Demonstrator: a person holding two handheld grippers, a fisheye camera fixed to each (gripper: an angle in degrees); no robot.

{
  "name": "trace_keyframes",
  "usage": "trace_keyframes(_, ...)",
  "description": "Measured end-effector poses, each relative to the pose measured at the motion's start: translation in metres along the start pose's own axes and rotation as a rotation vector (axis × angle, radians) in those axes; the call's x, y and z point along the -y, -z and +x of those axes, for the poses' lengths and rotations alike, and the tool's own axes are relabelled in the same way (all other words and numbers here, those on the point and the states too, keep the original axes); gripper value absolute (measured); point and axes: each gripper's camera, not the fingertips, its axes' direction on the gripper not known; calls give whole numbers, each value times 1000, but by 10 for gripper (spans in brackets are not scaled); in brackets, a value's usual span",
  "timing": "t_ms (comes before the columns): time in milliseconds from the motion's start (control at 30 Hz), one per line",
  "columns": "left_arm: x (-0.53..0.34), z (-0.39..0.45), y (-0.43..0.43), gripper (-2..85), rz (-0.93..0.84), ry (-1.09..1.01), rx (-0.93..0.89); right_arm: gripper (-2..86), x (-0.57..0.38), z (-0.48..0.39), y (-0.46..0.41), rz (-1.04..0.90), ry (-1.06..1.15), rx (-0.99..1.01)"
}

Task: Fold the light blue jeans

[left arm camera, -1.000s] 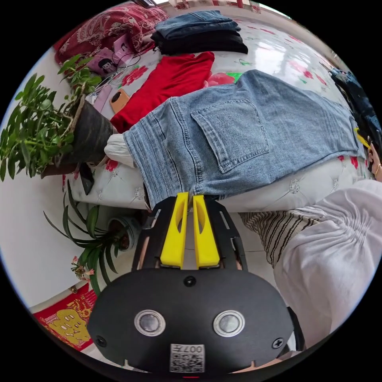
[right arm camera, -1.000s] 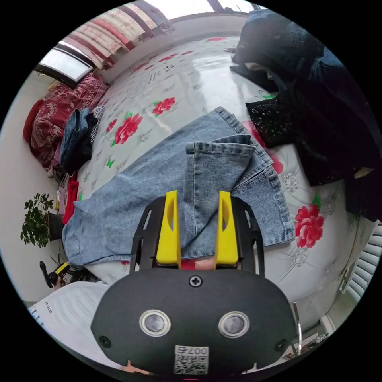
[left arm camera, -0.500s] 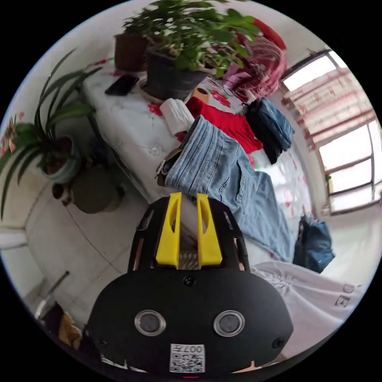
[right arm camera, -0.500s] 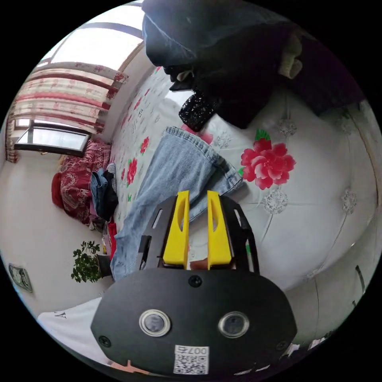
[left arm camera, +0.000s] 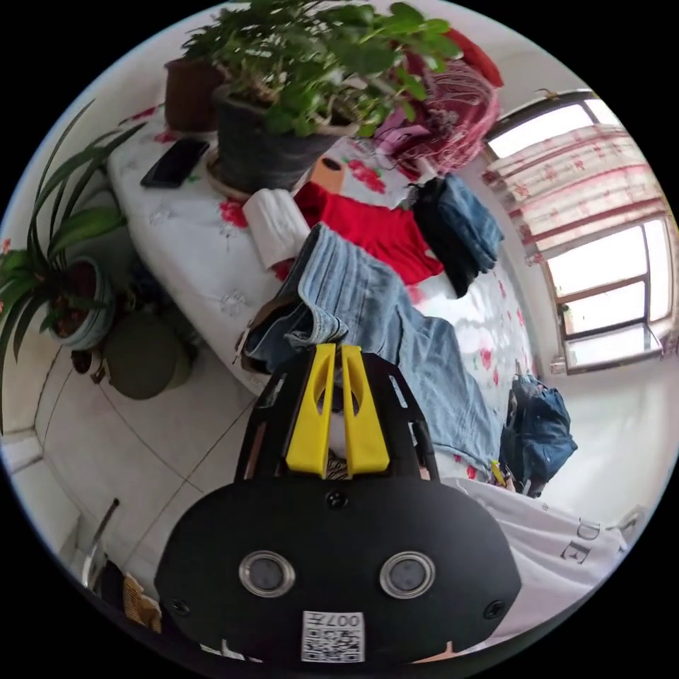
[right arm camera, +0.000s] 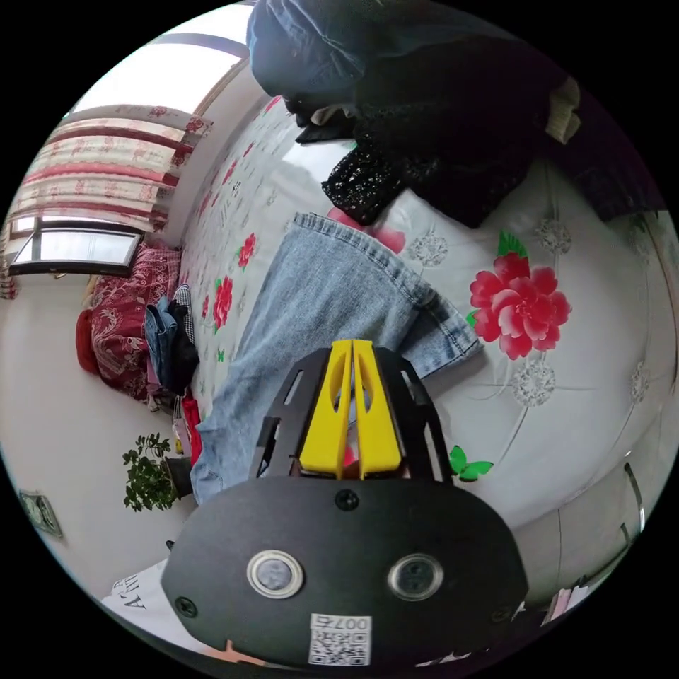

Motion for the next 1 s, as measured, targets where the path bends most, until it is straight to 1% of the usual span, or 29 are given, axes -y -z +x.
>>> trace_keyframes(33, 2, 2, 7, -7, 13, -20, -16, 7, 2, -3, 3, -6, 25, -2)
trace_keyframes(100, 11, 6, 34, -8, 58, -84, -42, 3, 0, -12, 22, 58, 87, 12)
trace_keyframes(167, 16, 0, 44, -8, 61, -104, -23, 2, -12, -13, 57, 197, 147, 71)
trace_keyframes(200, 18, -6, 39, -8, 34, -105, 10, 3, -15, -10, 63, 213, 141, 68)
trace_keyframes(233, 18, -11, 31, -8, 10, -101, 34, 5, -21, 0, 69, 225, 122, 53)
trace_keyframes(300, 13, -40, -19, -7, -152, -3, 134, 11, -26, 21, 63, 194, 49, 25)
trace_keyframes(333, 10, -47, -31, -7, -193, 27, 145, 23, -28, 38, 55, 151, -30, 25)
trace_keyframes(367, 5, -56, -44, -7, -217, 67, 154, 36, -33, 54, 46, 123, -102, 72)
trace_keyframes(433, 0, -62, -42, -6, -160, 105, 136, 52, -42, 69, 38, 143, -173, 171)
trace_keyframes(500, 6, -69, -38, -6, -168, 143, 102, 62, -51, 76, 33, 188, -232, 191)
trace_keyframes(567, 14, -69, -33, -6, -185, 117, 106, 69, -55, 76, 25, 224, -258, 196)
trace_keyframes(600, 19, -67, -30, -6, -191, 102, 114, 70, -55, 75, 23, 227, -261, 194)
trace_keyframes(667, 23, -63, -26, -6, -186, 91, 125, 71, -56, 62, 26, 265, -267, 96)
trace_keyframes(733, 23, -62, -22, -6, -175, 93, 131, 72, -55, 43, 28, 311, -180, 15)
trace_keyframes(800, 22, -63, -18, -7, -155, 98, 124, 74, -45, 29, 17, 254, -100, -20)
trace_keyframes(867, 22, -67, -15, -7, -144, 109, 108, 69, -28, 26, -7, 116, -89, -20)
trace_keyframes(933, 24, -72, -13, -7, -145, 132, 87, 53, -24, 22, -9, 149, -72, -74)
trace_keyframes(1000, 29, -76, -11, -7, -156, 147, 83, 28, -14, 19, -22, 49, -51, -90)
